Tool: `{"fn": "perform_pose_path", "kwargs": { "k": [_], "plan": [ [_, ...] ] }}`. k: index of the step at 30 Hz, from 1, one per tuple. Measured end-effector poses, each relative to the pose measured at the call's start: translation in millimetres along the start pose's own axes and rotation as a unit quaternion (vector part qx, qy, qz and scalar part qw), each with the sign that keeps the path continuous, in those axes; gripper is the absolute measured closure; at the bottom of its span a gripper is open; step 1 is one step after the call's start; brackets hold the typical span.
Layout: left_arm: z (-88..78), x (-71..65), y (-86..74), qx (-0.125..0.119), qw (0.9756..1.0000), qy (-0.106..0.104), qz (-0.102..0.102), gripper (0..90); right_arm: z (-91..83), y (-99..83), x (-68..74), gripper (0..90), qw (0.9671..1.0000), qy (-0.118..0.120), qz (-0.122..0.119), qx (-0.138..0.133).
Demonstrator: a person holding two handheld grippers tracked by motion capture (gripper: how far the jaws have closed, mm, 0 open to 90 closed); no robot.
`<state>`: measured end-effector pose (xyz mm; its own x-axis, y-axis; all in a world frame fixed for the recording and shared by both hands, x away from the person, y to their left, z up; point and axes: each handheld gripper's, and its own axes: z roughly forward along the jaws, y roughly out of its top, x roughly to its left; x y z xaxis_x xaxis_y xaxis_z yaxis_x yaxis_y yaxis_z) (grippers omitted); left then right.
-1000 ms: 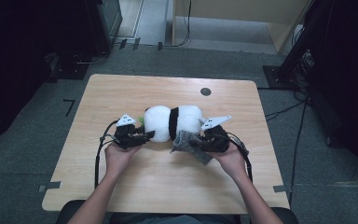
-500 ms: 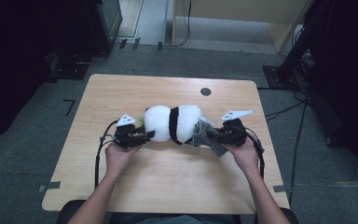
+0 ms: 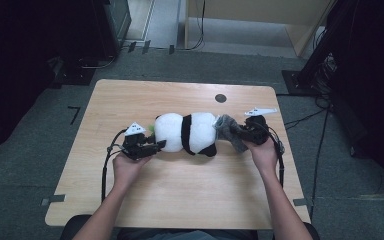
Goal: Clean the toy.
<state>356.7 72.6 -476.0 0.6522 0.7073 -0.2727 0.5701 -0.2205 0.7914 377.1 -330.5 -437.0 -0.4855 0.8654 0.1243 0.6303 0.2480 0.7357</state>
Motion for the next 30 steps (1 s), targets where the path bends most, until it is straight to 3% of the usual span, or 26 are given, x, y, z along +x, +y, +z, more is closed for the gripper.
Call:
{"fn": "perform_pose_path", "kwargs": {
  "k": [7,9,11,16,21,25,27,30],
  "plan": [
    [-0.7,0.3,0.1,-0.002,1.0000,-0.006,-0.003,56.9,-2.3,2.6,-5.8,76.5,0.9983,-0.042,0.023,-0.032],
    [-0.7,-1.1,0.2,-0.001,1.0000,-0.008,-0.002,57.0,-1.6,2.5,-3.7,76.5,0.9986,-0.022,0.033,-0.035],
    [-0.2,-3.6,0.1,0.001,0.9999,-0.013,0.001,57.3,2.9,3.3,4.6,76.5,0.9993,0.003,0.017,-0.033],
    [0.7,-6.9,-1.6,0.003,0.9998,-0.017,0.004,57.8,13.8,6.9,23.5,76.7,0.9995,0.022,-0.016,-0.016],
    [0.4,-10.0,-3.4,0.007,0.9997,-0.021,0.004,58.0,16.3,6.6,22.2,77.5,0.9986,0.048,-0.006,-0.019],
    [-0.2,-13.0,-5.0,0.008,0.9995,-0.026,0.015,57.3,15.8,7.3,20.3,77.4,0.9988,0.045,-0.009,-0.020],
    [-0.6,-9.8,-5.8,0.004,0.9994,-0.032,0.013,54.1,16.1,7.7,18.5,77.0,0.9989,0.040,-0.012,-0.020],
    [-2.3,-6.0,-7.2,0.003,0.9993,-0.024,0.029,45.9,17.4,7.6,14.7,76.6,0.9990,0.037,-0.012,-0.022]
  ]
}}
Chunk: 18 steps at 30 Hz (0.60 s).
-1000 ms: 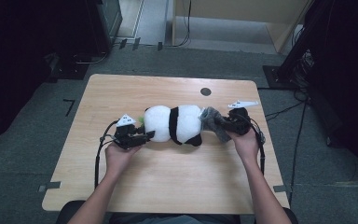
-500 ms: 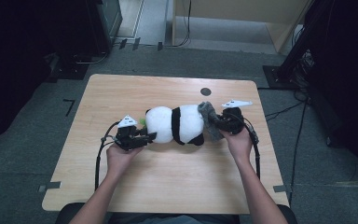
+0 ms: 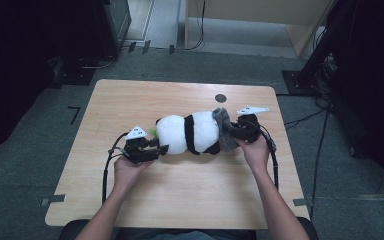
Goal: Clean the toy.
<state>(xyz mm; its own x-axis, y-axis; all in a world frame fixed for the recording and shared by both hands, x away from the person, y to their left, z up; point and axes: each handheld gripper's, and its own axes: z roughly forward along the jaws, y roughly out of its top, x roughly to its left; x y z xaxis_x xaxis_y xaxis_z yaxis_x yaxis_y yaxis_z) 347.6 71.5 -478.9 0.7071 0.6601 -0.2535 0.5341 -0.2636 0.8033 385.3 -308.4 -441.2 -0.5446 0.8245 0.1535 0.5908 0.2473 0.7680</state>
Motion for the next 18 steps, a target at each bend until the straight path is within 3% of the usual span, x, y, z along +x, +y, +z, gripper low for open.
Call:
{"fn": "perform_pose_path", "kwargs": {
  "k": [6,11,13,16,18],
  "plan": [
    [-9.5,10.7,-0.2,0.001,0.9999,0.011,0.007,40.5,1.8,0.6,-5.3,76.5,1.0000,-0.002,-0.001,-0.001],
    [-14.4,30.7,2.3,0.000,0.9997,0.017,0.017,43.0,3.4,1.5,-8.8,76.5,1.0000,0.002,0.000,0.002],
    [-13.5,39.9,3.3,0.000,0.9999,0.011,0.011,44.4,4.0,1.9,-9.0,76.5,1.0000,0.004,0.001,0.003],
    [-10.4,49.8,7.9,0.000,0.9994,0.020,0.028,48.0,4.7,2.3,-9.1,76.6,1.0000,0.008,0.002,0.004],
    [-6.8,55.9,11.6,0.000,0.9996,0.001,0.027,49.1,5.4,2.3,-9.7,76.6,0.9999,0.011,0.005,0.003]
  ]
}}
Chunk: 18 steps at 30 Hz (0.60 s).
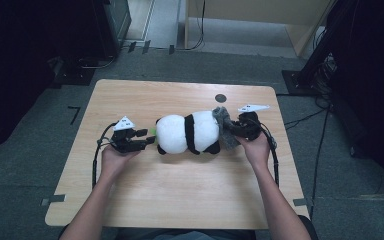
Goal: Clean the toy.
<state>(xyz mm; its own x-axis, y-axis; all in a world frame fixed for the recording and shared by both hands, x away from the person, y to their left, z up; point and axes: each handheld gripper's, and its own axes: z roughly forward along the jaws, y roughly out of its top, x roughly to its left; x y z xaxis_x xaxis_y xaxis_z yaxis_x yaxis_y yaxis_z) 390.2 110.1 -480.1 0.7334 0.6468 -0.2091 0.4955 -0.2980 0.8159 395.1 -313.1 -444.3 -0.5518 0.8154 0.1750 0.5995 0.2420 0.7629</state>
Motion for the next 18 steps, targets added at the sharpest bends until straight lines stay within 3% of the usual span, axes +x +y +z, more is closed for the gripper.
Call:
{"fn": "perform_pose_path", "kwargs": {
  "k": [4,9,11,14,16,18],
  "plan": [
    [9.3,-0.4,0.7,0.000,0.9991,-0.030,0.029,48.8,1.2,-0.4,-1.2,76.6,1.0000,0.008,0.005,0.000],
    [11.9,-2.1,0.0,-0.005,0.9977,-0.060,0.031,53.0,8.4,-1.4,-2.4,77.9,0.9992,0.039,0.012,0.001],
    [11.9,-6.1,-1.0,-0.006,0.9966,-0.069,0.044,53.5,10.7,-1.5,-1.7,78.6,0.9986,0.050,0.012,0.003],
    [11.1,-9.4,-3.0,-0.012,0.9963,-0.058,0.061,51.4,11.8,-0.7,-0.4,79.3,0.9981,0.061,0.008,0.004],
    [12.5,-8.1,-4.7,-0.012,0.9970,-0.048,0.060,39.9,11.4,0.0,-0.1,79.6,0.9974,0.072,0.002,0.004],
    [14.1,-7.1,-6.3,-0.011,0.9969,-0.051,0.059,34.3,11.9,0.4,-0.2,79.7,0.9963,0.085,0.002,0.001]
  ]
}}
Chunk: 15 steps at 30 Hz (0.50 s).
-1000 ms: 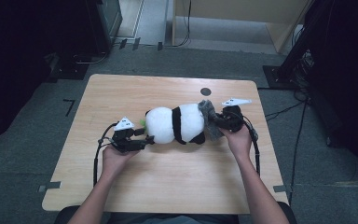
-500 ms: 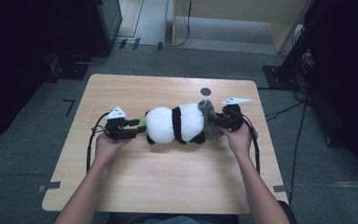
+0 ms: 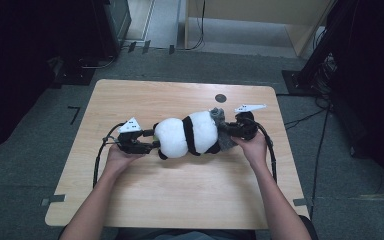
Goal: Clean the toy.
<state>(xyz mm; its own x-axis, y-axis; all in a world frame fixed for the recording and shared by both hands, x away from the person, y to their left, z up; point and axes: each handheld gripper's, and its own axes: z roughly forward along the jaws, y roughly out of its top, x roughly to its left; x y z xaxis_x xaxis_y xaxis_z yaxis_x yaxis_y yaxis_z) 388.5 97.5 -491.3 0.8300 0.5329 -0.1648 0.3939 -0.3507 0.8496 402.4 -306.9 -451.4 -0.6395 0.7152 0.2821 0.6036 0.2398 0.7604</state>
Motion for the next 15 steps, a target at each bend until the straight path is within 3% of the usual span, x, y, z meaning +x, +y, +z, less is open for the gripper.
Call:
{"fn": "perform_pose_path", "kwargs": {
  "k": [3,5,8,10,12,15],
  "plan": [
    [1.3,-1.4,-0.7,-0.003,0.9999,-0.006,0.010,24.1,1.1,0.9,0.4,79.8,0.9999,0.008,-0.006,0.001],
    [1.8,-5.9,-0.5,-0.006,0.9994,-0.013,0.032,17.4,2.6,2.0,1.1,79.9,0.9998,0.012,-0.014,0.006],
    [4.0,-12.3,-0.2,-0.011,0.9978,-0.039,0.053,9.2,4.7,3.6,1.4,80.1,0.9996,0.014,-0.020,0.013],
    [8.4,-19.0,0.1,-0.013,0.9952,-0.069,0.068,0.0,7.3,3.9,2.2,80.2,0.9995,0.018,-0.024,0.013],
    [12.7,-26.3,0.7,-0.011,0.9913,-0.105,0.078,0.0,10.3,4.2,4.4,80.2,0.9994,0.015,-0.027,0.014],
    [20.2,-35.2,2.9,-0.001,0.9875,-0.139,0.075,0.0,14.2,5.5,7.9,80.2,0.9995,0.000,-0.028,0.017]
  ]
}}
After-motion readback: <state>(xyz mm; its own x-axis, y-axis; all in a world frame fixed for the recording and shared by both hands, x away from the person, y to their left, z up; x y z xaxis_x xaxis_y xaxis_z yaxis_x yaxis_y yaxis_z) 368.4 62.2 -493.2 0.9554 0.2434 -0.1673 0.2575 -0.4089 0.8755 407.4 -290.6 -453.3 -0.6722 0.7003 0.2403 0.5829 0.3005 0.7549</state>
